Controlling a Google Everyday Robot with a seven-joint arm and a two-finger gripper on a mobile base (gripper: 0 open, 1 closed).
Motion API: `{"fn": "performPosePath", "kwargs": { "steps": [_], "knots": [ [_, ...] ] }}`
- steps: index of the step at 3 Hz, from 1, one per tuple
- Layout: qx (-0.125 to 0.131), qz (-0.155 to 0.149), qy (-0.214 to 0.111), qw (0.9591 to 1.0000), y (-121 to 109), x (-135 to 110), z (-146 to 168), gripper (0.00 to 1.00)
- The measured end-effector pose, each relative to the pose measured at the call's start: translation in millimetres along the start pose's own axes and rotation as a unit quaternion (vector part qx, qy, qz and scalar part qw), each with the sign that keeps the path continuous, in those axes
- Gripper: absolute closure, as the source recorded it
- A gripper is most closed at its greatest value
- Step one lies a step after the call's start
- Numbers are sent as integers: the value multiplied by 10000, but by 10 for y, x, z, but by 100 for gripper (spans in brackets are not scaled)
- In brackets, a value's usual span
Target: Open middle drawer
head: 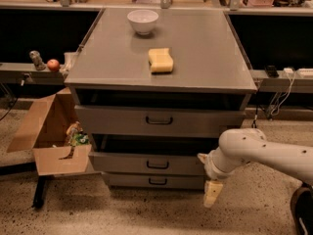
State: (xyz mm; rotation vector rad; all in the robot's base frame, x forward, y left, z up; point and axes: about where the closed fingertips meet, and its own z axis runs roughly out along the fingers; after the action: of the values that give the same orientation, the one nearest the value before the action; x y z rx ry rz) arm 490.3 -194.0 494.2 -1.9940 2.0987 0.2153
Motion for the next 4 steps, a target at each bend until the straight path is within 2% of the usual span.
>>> {"fn": "performPosePath", "kwargs": {
  "steps": [1,2,3,4],
  "knots": [
    [25,2,80,10000,-224,51,329,0],
    [24,37,116,9999,-357,77,512,0],
    [-70,139,155,9998,-536,114,755,3],
    [-172,176,140,9996,-615,109,907,24]
  ]
}}
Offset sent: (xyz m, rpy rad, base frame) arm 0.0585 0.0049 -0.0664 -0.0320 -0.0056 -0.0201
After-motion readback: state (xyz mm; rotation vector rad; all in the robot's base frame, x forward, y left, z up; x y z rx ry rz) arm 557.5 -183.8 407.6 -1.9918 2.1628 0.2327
